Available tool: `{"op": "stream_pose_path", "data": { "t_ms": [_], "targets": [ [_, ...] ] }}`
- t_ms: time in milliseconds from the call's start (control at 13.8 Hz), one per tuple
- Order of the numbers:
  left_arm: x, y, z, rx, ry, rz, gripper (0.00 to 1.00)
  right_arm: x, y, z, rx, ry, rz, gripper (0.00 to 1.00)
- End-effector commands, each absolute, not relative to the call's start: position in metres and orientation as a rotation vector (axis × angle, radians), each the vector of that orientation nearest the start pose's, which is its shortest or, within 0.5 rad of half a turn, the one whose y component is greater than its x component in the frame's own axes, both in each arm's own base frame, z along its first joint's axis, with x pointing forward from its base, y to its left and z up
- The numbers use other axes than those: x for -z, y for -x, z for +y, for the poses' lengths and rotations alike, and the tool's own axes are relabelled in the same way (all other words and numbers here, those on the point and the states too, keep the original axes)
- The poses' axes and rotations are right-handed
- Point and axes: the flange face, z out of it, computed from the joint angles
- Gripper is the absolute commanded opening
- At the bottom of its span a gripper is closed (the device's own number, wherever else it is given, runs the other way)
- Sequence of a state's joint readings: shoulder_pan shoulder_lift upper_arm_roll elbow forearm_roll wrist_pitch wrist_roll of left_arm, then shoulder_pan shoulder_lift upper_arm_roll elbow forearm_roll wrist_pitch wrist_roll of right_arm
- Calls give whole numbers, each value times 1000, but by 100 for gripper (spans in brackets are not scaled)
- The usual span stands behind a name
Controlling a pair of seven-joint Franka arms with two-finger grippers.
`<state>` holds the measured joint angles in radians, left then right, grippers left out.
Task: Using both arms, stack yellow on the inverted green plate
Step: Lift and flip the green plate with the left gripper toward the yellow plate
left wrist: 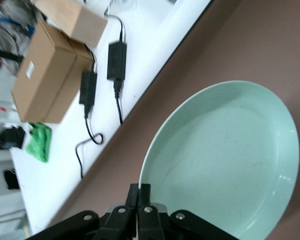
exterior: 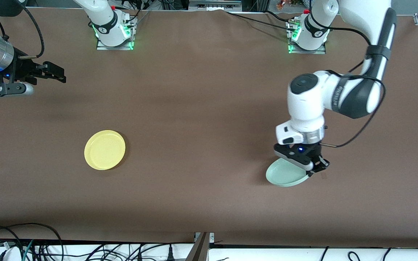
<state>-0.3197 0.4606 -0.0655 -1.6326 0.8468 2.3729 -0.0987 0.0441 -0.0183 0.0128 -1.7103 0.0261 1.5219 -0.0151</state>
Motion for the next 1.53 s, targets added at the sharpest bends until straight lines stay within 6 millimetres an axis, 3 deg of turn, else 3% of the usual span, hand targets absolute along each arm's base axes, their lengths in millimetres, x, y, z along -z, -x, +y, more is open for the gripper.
{"op": "stream_pose_path", "data": {
  "t_ms": [0,145,363,581,1235,1453],
  "targets": [
    [-386,-639,-304,561,2167,1077,0,-570,-538,35,-262,3114,-114,100],
    [-379,-621,-339,575,1981,1178,0,-571,-538,35,-259,3113,-116,100],
    [-349,-592,-382,571,1889,1119,0,-571,-538,35,-259,3115,-114,100],
    [-291,-547,-435,621,1809,1007,0,-570,-537,34,-269,3112,-116,100],
    [-205,-470,-489,707,1738,855,0,-569,-537,33,-276,3106,-118,100],
    [-200,-454,-497,704,1730,814,0,-569,-537,33,-278,3104,-121,100]
  ]
}}
